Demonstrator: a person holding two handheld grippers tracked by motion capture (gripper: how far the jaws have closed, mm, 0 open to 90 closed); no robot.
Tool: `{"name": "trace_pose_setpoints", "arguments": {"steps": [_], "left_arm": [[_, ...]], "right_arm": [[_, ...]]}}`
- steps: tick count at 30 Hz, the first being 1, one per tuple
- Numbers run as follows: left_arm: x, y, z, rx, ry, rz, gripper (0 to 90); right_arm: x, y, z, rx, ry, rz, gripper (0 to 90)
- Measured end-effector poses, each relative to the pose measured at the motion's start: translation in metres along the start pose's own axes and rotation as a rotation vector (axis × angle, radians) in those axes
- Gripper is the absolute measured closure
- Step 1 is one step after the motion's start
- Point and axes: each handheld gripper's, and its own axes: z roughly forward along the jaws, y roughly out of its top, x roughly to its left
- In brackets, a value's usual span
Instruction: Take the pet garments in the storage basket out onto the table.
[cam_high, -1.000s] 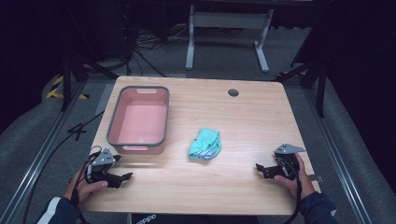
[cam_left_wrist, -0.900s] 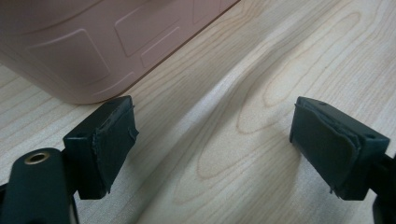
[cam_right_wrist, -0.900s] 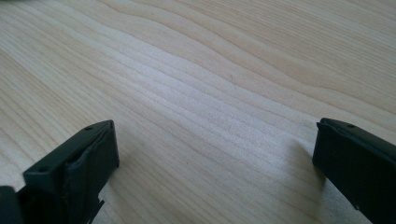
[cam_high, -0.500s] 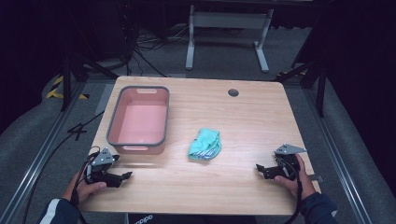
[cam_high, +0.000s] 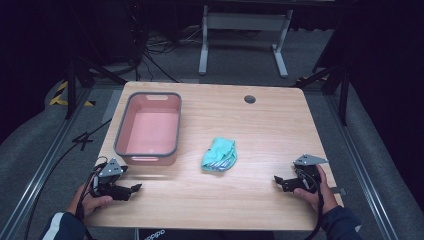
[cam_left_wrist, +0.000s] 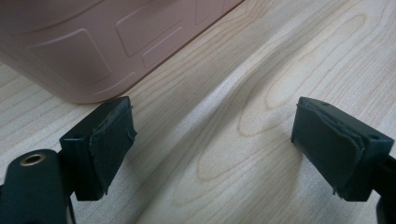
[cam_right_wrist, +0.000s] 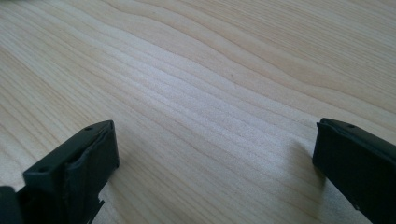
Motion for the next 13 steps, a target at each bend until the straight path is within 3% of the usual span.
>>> {"name": "trace_pose_setpoints", "arguments": {"steps": [13], "left_arm": [[-0.0001,0.0004,-0.0002,0.005,0.003,0.0,13.5]], "right_arm": [[-0.0001,0.0001,0.0001,0.0,0.002,-0.001,0.5]]}}
